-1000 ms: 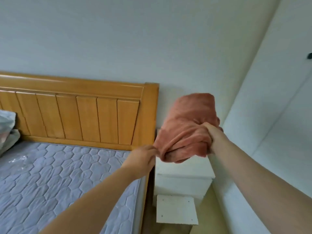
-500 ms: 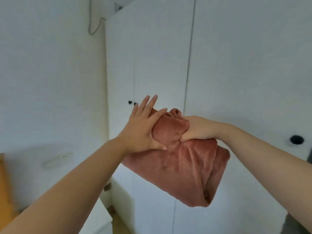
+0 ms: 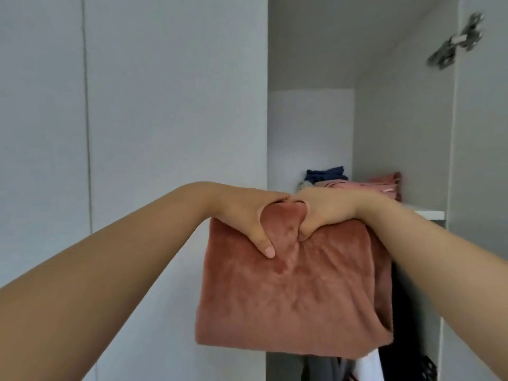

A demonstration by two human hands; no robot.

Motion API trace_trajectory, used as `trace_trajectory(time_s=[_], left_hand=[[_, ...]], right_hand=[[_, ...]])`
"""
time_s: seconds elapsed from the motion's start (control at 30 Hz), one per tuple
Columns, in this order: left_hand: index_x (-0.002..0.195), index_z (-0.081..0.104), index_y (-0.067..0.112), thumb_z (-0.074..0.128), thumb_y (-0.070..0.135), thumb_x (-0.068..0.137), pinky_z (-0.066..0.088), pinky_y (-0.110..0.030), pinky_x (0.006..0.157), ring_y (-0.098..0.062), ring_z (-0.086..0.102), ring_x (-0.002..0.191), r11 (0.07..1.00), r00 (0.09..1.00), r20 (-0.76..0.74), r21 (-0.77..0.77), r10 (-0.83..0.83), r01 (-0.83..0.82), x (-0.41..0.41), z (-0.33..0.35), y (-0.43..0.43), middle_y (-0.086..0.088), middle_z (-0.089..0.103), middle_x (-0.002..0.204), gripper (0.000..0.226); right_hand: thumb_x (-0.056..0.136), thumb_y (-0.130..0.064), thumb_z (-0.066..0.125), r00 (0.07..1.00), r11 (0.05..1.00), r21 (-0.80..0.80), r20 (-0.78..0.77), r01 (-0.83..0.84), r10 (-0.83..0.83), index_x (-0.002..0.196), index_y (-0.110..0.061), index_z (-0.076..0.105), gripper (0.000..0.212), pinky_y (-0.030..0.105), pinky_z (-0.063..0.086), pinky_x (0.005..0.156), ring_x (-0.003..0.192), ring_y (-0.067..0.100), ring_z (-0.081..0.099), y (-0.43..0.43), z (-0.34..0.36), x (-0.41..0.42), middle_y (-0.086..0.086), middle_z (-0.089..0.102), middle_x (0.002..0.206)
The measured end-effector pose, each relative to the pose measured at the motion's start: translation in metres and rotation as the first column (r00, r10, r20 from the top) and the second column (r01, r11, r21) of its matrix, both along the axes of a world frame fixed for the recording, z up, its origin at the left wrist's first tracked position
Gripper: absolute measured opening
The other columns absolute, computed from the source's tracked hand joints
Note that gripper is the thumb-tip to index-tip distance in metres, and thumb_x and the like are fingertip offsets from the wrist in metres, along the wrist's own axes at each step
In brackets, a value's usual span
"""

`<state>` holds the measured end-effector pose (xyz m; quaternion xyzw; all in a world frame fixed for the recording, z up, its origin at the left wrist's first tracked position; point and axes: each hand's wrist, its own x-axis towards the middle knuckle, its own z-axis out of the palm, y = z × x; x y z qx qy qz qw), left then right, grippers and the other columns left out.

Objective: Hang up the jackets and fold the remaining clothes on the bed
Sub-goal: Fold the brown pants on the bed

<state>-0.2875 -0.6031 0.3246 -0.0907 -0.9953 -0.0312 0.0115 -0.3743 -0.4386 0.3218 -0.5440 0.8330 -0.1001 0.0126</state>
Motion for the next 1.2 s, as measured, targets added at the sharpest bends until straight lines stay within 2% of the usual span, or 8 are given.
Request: trace_trajectory(time_s=[0.23,0.33,0.57,0.7,0.83,1.03,1.1,1.2], left_hand=[[0.12,0.054,0.027,0.077,0.066,0.055,0.046,-0.028,0.076,-0.015,0.054,0.094,0.954,0.915,-0.391,-0.221,0.104,-0.203,-0.037,0.101,0.079,0.012,0.054,0.093,0.08],[0.113,0.055,0.023,0.074,0.072,0.053,0.043,-0.033,0.079,-0.02,0.044,0.103,0.908,0.778,-0.628,-0.324,0.005,-0.267,-0.063,0.128,0.089,0.004,0.049,0.097,0.08],[0.103,0.049,0.011,0.062,0.041,0.073,0.031,-0.034,0.079,-0.031,0.049,0.095,0.839,0.317,-0.917,-0.363,-0.243,-0.405,-0.151,0.129,0.074,-0.011,0.052,0.105,0.044],[0.098,0.051,0.009,0.074,0.033,0.064,0.026,-0.034,0.057,-0.031,0.051,0.084,0.84,0.213,-0.956,-0.282,-0.203,-0.464,-0.202,0.111,0.057,-0.012,0.051,0.096,0.047],[0.079,0.049,0.014,0.08,0.064,0.039,0.022,-0.027,0.049,-0.026,0.051,0.068,0.824,0.158,-0.972,-0.233,-0.175,-0.517,-0.247,0.098,0.035,-0.006,0.051,0.077,0.071],[0.099,0.047,0.015,0.079,0.045,0.068,0.03,-0.029,0.053,-0.024,0.05,0.094,0.73,0.195,-0.977,-0.071,0.086,-0.68,-0.292,0.085,-0.021,-0.005,0.05,0.101,0.053],[0.1,0.052,0.015,0.075,0.035,0.075,0.029,-0.03,0.056,-0.025,0.05,0.094,0.709,0.172,-0.983,-0.078,0.062,-0.701,-0.297,0.081,-0.031,-0.006,0.051,0.102,0.039],[0.11,0.061,0.015,0.052,0.037,0.089,0.037,-0.036,0.078,-0.026,0.047,0.105,0.854,0.316,-0.943,-0.076,0.107,-0.515,-0.316,0.061,-0.039,-0.006,0.055,0.111,0.032]], right_hand=[[0.051,-0.032,0.076,0.957,0.96,-0.269,-0.249,0.081,-0.151,0.095,-0.031,0.067,0.045,0.023,0.049,0.077,0.085,0.007,0.064,0.069,0.093,-0.038,-0.012,0.07,0.09],[0.061,-0.02,0.082,0.888,0.913,-0.399,-0.387,0.082,-0.249,0.101,-0.02,0.066,0.043,0.031,0.049,0.074,0.083,0.015,0.062,0.081,0.131,-0.056,-0.002,0.068,0.093],[0.071,-0.029,0.066,0.548,0.811,-0.582,-0.697,-0.058,-0.461,0.098,-0.015,0.054,0.033,0.038,0.045,0.073,0.089,0.032,0.058,0.07,0.149,-0.132,0.007,0.063,0.095],[0.073,-0.022,0.06,0.276,0.788,-0.555,-0.827,-0.267,-0.49,0.085,-0.014,0.044,0.022,0.041,0.038,0.073,0.079,0.033,0.054,0.048,0.131,-0.19,0.009,0.056,0.082],[0.074,-0.025,0.064,0.098,0.771,-0.529,-0.841,-0.355,-0.532,0.089,-0.006,0.054,0.027,0.045,0.041,0.085,0.078,0.032,0.054,0.012,0.117,-0.255,0.011,0.058,0.084],[0.056,-0.015,0.079,0.191,0.805,-0.446,-0.895,-0.392,-0.403,0.098,0.003,0.059,0.051,0.051,0.043,0.094,0.095,0.038,0.059,-0.072,0.12,-0.317,0.02,0.062,0.099],[0.043,-0.023,0.089,0.346,0.815,-0.498,-0.852,-0.298,-0.394,0.11,0.002,0.056,0.078,0.051,0.04,0.098,0.109,0.038,0.055,-0.103,0.123,-0.339,0.019,0.058,0.115],[0.072,-0.029,0.078,0.709,0.861,-0.508,-0.612,-0.012,-0.351,0.134,-0.009,0.038,0.077,0.048,0.039,0.101,0.125,0.033,0.042,-0.136,0.102,-0.384,0.014,0.042,0.134]])
